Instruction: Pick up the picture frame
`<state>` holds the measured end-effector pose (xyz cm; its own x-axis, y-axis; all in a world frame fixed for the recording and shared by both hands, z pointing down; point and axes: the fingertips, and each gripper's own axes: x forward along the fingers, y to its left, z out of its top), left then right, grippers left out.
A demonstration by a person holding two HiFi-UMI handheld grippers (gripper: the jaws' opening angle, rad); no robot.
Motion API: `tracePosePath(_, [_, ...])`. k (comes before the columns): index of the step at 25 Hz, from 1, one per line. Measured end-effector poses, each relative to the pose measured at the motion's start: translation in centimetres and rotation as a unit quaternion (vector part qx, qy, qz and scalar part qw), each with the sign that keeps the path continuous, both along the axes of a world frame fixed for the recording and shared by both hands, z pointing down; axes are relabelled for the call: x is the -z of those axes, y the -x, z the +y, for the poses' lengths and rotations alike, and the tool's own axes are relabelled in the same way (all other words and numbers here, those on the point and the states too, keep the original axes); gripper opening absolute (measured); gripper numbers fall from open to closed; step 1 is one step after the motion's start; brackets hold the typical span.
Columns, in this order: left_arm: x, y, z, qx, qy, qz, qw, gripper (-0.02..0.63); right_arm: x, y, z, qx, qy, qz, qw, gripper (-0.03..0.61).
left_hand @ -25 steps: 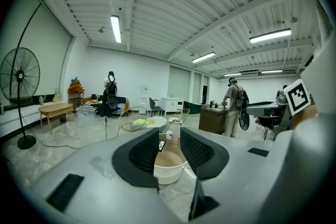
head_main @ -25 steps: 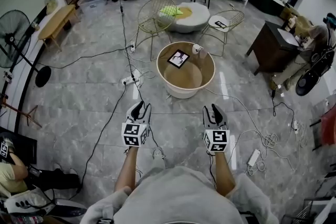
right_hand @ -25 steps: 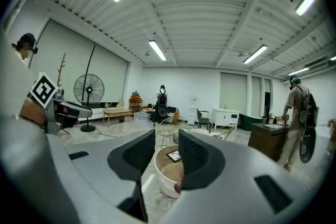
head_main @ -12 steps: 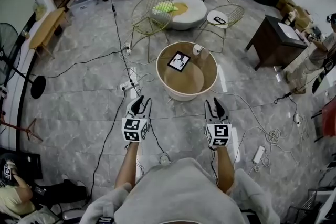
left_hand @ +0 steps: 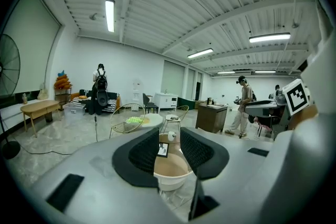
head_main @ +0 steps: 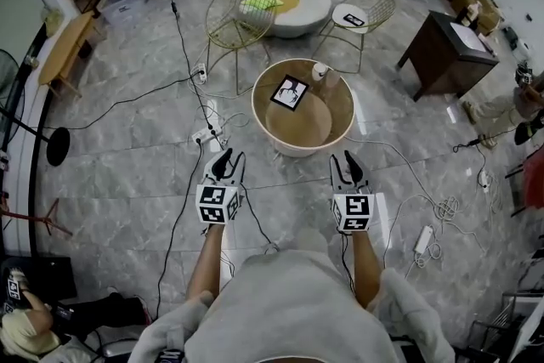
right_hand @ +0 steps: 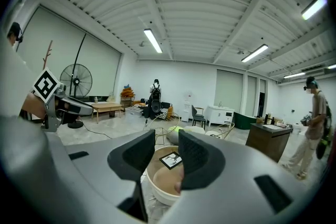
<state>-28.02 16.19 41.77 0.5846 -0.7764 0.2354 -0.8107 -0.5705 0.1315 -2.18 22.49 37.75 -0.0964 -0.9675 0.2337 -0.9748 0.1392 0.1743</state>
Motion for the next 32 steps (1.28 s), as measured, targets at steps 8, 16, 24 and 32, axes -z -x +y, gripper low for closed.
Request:
tracePosePath(8, [-0.9,-0.4,-2.7,0.003,0.005,-0.005,1.0000,0.106,-1.2,-0.5,-2.8,0.006,0.007,0.000,1.000,0.140])
tracePosePath(16, [-2.1,-2.5,-7.1,0.016,0.011,-0.009,0.9998,0.106,-3.1,-1.7,-8.1,0.032,0.016,-0.011,0.999,0.141])
tracePosePath(24, [-1.6,-4.6,-15.6,0.040,0.018,-0.016,0.9989,0.106,-2.6,-3.9,-18.2,0.062,0.016,-0.017,0.998,0.141])
tracePosePath(32, [-1.6,-9.2,-24.7,0.052,0.030,-0.024,0.9979,0.106,-2.7,-7.5,-28.5,0.087,0.027,-0.020,0.996,0.141])
